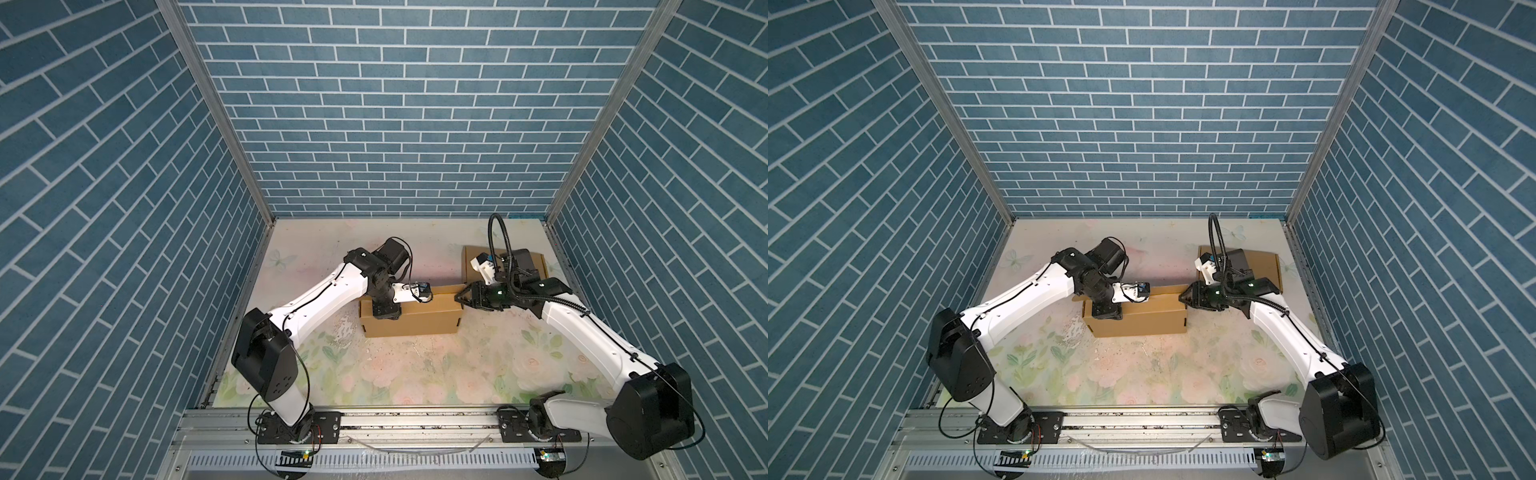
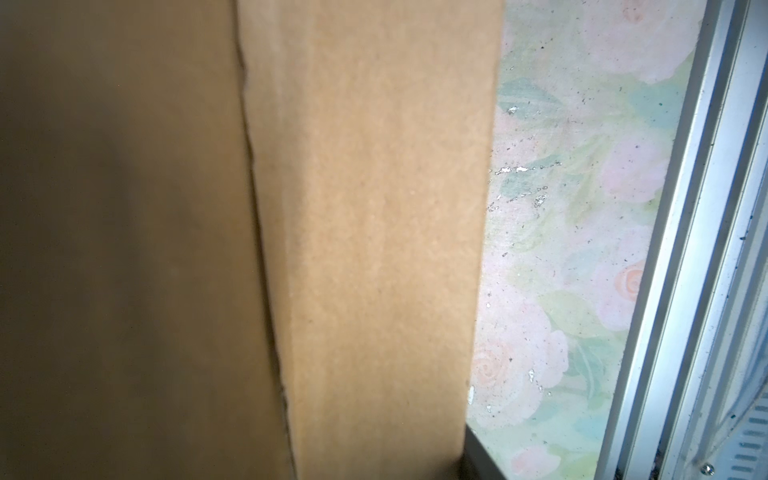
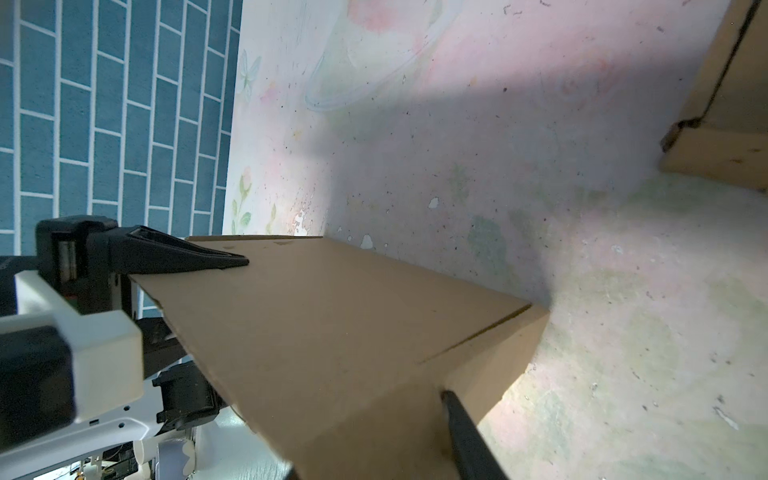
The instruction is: Fold the paper box
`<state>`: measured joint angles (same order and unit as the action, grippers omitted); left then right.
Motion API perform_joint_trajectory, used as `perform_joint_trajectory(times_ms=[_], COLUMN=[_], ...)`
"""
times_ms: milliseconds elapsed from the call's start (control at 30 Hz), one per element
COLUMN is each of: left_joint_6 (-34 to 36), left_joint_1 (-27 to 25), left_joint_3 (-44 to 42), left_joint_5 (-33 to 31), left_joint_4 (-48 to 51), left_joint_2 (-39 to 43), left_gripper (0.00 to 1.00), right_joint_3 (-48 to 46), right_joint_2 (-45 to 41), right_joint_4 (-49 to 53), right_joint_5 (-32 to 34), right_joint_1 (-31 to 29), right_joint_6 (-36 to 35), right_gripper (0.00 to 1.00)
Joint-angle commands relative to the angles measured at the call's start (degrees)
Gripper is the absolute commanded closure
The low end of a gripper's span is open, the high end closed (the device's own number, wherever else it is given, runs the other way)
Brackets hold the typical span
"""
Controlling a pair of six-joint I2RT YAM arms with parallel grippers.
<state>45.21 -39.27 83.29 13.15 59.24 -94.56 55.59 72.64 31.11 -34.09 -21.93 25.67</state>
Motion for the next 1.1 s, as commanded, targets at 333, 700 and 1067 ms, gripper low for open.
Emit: perform_joint_trajectory(times_ms=[333, 700, 1067], left_joint_6=[-0.06, 0.24, 0.27], left_joint_1=[-0.02, -0.02, -0.02], left_joint_3=[-1.14, -1.38, -1.39], left_joint_5=[1.67, 1.53, 1.54], left_joint_4=[-1.40, -2.02, -2.10], left_joint_2=[-2.29, -2.09, -2.12], left_gripper=[0.61, 0.61, 0.61], right_joint_3=[8.96, 18.86, 21.74], right_joint_2=[-0.78, 2.78, 5.73], right_joint_4=[12.90, 24.36, 24.70], right_joint_5=[7.95, 15.63, 15.53], right_joint_1=[-0.22, -1.14, -3.69], right_joint_6=[-8.74, -17.81, -19.09], right_gripper=[0.49, 0.53, 0.69])
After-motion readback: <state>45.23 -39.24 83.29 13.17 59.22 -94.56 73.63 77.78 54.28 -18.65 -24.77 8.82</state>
